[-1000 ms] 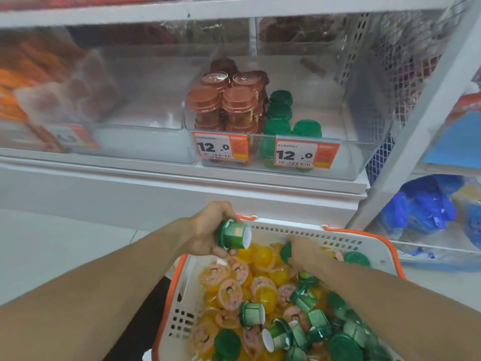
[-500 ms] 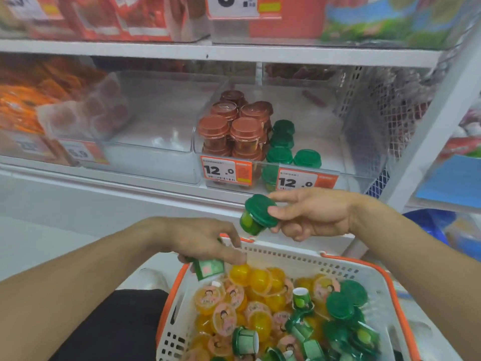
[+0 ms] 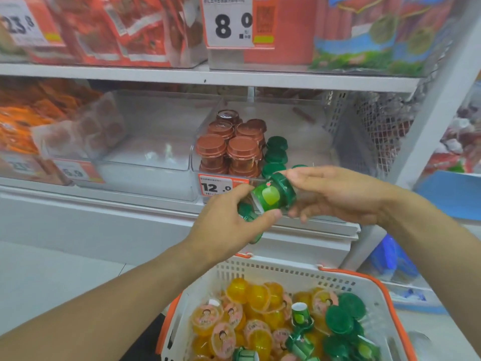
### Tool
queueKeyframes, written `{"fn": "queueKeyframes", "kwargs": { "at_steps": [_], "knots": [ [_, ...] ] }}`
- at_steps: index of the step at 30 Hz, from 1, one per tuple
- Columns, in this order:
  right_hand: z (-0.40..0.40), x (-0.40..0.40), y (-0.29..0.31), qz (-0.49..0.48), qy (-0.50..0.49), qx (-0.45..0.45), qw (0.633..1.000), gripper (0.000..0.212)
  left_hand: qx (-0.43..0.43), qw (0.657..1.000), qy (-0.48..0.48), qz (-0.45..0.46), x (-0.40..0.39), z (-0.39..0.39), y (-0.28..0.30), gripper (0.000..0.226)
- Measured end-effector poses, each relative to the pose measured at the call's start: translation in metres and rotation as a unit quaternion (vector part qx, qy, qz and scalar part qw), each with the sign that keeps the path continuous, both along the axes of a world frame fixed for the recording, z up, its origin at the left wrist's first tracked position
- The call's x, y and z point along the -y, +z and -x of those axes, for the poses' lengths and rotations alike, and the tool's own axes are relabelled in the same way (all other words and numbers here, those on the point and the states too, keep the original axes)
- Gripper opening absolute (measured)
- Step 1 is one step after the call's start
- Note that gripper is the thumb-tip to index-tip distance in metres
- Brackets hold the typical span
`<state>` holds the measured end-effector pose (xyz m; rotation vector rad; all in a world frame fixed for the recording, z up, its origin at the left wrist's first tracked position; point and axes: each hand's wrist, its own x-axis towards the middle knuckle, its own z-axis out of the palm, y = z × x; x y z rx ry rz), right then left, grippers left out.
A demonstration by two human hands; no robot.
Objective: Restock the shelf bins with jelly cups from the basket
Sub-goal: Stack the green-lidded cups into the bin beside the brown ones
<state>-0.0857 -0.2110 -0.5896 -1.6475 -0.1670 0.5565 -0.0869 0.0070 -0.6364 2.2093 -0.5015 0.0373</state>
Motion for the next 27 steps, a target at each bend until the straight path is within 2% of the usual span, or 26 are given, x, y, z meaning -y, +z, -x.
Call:
{"fn": "queueKeyframes", "kwargs": {
  "at_steps": [2,4,6,9,11,13,15,18,21,24,27],
  "knots": [
    [0.002,-0.004,0.007,0.058,-0.040,0.075,0.995,0.041,0.044,0.999,0.028,-0.016,0.003,-0.003,0.002,0.037],
    [0.005,-0.008,0.009,0.073,-0.072,0.112,0.988,0.036,0.066,0.997,0.041,-0.011,0.008,-0.006,0.003,0.045],
    [0.004,-0.007,0.008,0.074,-0.103,0.121,0.985,0.040,0.081,0.996,0.041,-0.008,0.011,-0.008,0.005,0.047],
    [-0.004,0.004,0.002,0.024,-0.142,0.097,0.985,0.060,0.086,0.996,0.034,0.006,0.013,-0.010,0.010,0.043],
    [-0.012,0.013,0.002,-0.028,-0.172,0.072,0.982,0.067,0.052,0.997,0.047,0.041,0.014,-0.011,0.013,0.040],
    [-0.025,0.023,0.007,-0.058,-0.230,0.065,0.969,0.055,-0.005,0.995,0.064,0.076,0.015,-0.012,0.015,0.034],
    [-0.044,0.031,0.013,-0.045,-0.299,0.071,0.951,0.044,-0.035,0.994,0.068,0.080,0.015,-0.015,0.014,0.021],
    [-0.085,0.041,0.013,0.072,-0.337,0.051,0.937,0.046,-0.062,0.995,0.056,0.057,0.016,-0.020,0.009,0.013],
    [-0.120,0.044,0.006,0.220,-0.312,0.019,0.924,0.052,-0.090,0.994,0.040,0.045,0.020,-0.020,0.003,0.013],
    [-0.147,0.044,-0.007,0.294,-0.316,0.019,0.902,0.047,-0.099,0.994,0.020,0.028,0.023,-0.017,-0.003,0.015],
    [-0.154,0.037,-0.017,0.422,-0.263,0.009,0.867,0.059,-0.096,0.995,0.006,-0.010,0.023,-0.019,-0.007,0.016]
  ]
}}
